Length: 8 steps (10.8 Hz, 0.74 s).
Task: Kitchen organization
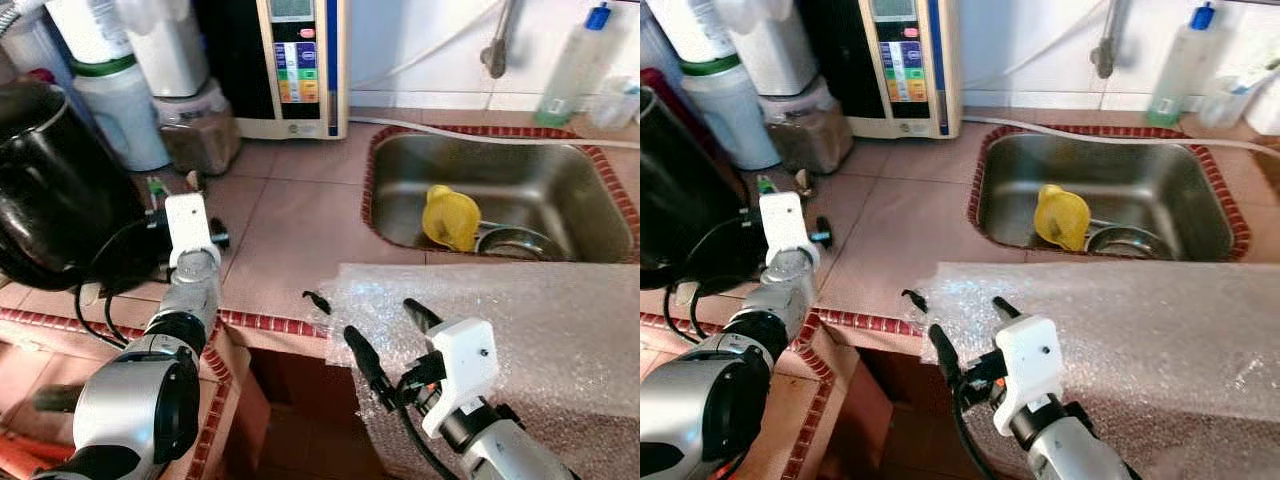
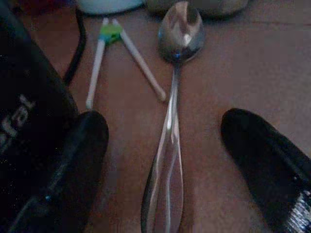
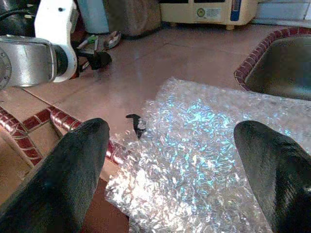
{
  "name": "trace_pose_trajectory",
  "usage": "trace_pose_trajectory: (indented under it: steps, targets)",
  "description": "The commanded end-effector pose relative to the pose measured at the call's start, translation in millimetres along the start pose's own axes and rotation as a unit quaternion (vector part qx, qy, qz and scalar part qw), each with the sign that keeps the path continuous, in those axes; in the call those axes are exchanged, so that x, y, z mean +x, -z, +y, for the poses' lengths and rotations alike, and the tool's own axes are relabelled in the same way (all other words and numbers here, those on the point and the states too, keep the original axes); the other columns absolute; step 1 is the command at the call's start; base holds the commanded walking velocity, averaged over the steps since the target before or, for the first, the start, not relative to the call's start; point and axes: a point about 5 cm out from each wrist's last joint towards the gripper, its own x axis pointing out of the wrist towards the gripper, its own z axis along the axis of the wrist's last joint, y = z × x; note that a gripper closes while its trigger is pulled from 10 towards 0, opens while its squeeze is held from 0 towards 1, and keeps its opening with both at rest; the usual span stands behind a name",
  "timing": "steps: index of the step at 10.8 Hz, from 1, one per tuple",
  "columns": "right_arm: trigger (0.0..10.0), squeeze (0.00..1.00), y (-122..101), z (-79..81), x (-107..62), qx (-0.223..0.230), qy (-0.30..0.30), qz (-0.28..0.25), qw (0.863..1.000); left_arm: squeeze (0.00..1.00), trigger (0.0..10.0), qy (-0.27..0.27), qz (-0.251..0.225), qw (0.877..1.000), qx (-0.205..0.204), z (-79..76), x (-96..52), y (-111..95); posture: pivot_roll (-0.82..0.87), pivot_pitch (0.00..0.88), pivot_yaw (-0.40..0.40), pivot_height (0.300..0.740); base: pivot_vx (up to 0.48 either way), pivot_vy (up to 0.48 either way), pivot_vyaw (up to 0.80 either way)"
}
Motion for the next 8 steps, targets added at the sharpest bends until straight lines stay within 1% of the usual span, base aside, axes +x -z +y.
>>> trace_pose_trajectory:
  steps: [1,3,4,5,6,7,8]
  targets:
    - [10.0,0.0,-5.1,3.9,-1.5,-0.002,-0.005,-0.009,1.0,0.0,10.0,-0.007,0.041,0.999,-0.003,3.5,-1.7,16.1,-0.19,0.106,0.089,0.74,0.0,0.0,0.0]
    - [10.0,0.0,-4.8,4.3,-0.1,-0.004,-0.006,-0.008,1.0,0.0,10.0,0.014,0.083,0.996,-0.015,-4.1,-5.1,27.0,-0.19,0.102,0.093,0.74,0.0,0.0,0.0]
    - [10.0,0.0,-4.4,4.4,-0.1,-0.003,-0.005,-0.008,1.0,0.0,10.0,0.028,0.096,0.994,-0.031,-7.3,-6.3,30.1,-0.19,0.101,0.096,0.74,0.0,0.0,0.0]
    - [10.0,0.0,-3.9,4.7,-0.1,-0.003,-0.005,-0.007,1.0,0.0,10.0,0.054,0.114,0.99,-0.06,-11.5,-7.9,34.0,-0.19,0.101,0.098,0.74,0.0,0.0,0.0]
    - [10.0,0.0,-3.7,4.9,-0.1,-0.002,-0.005,-0.007,1.0,0.0,10.0,0.096,0.119,0.985,-0.076,-20.1,-10.1,34.7,-0.19,0.101,0.099,0.74,0.0,0.0,0.0]
    - [10.0,0.0,-3.2,4.7,-0.3,-0.002,-0.004,-0.007,1.0,0.0,10.0,0.133,0.133,0.979,-0.08,-28.5,-13.5,37.9,-0.19,0.101,0.099,0.74,0.0,0.0,0.0]
    - [10.0,0.0,-3.1,4.4,-0.2,-0.003,-0.004,-0.007,1.0,0.0,10.0,0.154,0.134,0.976,-0.07,-31.8,-15.2,39.9,-0.19,0.101,0.099,0.74,0.0,0.0,0.0]
